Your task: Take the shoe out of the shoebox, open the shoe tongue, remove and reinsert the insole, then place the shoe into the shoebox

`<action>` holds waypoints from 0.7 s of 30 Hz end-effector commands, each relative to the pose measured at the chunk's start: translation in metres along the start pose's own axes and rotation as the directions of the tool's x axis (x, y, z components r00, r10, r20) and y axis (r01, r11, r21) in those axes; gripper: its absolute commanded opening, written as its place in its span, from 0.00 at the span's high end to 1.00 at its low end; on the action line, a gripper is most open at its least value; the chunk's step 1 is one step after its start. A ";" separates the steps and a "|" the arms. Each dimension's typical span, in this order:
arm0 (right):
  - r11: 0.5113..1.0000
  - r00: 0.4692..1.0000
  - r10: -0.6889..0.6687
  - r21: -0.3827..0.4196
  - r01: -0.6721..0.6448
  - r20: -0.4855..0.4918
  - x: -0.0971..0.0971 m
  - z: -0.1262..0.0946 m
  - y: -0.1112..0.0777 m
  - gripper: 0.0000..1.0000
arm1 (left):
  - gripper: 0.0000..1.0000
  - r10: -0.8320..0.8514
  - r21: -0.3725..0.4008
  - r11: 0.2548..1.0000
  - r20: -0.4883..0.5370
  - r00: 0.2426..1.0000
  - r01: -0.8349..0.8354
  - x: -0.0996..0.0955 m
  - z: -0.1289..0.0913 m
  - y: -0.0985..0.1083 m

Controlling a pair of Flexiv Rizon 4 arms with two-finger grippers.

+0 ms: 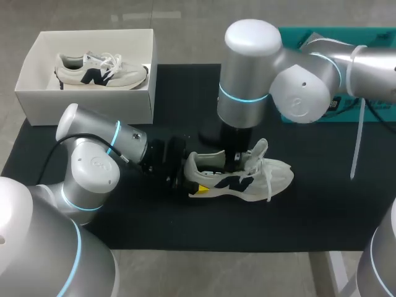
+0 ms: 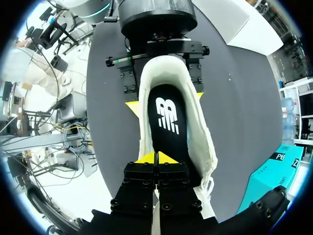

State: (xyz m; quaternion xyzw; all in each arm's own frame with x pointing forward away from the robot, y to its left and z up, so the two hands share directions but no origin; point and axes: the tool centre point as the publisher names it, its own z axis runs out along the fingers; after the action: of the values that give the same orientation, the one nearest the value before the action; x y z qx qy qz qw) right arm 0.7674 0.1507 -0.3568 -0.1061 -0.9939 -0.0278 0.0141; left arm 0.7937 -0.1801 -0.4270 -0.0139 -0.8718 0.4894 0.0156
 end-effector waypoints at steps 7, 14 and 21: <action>1.000 0.999 0.003 0.006 -0.003 -0.044 -0.003 0.021 0.002 1.00 | 1.00 0.000 -0.003 1.000 0.001 1.000 0.000 0.000 0.001 0.000; 1.000 0.999 -0.020 0.022 0.021 -0.034 -0.026 0.021 0.009 1.00 | 1.00 0.000 -0.003 1.000 0.001 1.000 0.000 0.000 0.001 0.000; 0.999 0.999 -0.033 0.012 0.033 -0.038 -0.034 0.032 0.015 1.00 | 1.00 0.000 -0.003 1.000 0.001 1.000 0.000 0.000 0.001 0.000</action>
State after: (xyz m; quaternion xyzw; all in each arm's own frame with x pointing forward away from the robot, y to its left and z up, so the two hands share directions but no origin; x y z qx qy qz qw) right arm 0.8002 0.1550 -0.3789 -0.0892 -0.9953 -0.0237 0.0287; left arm 0.7937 -0.1801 -0.4270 -0.0140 -0.8718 0.4894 0.0155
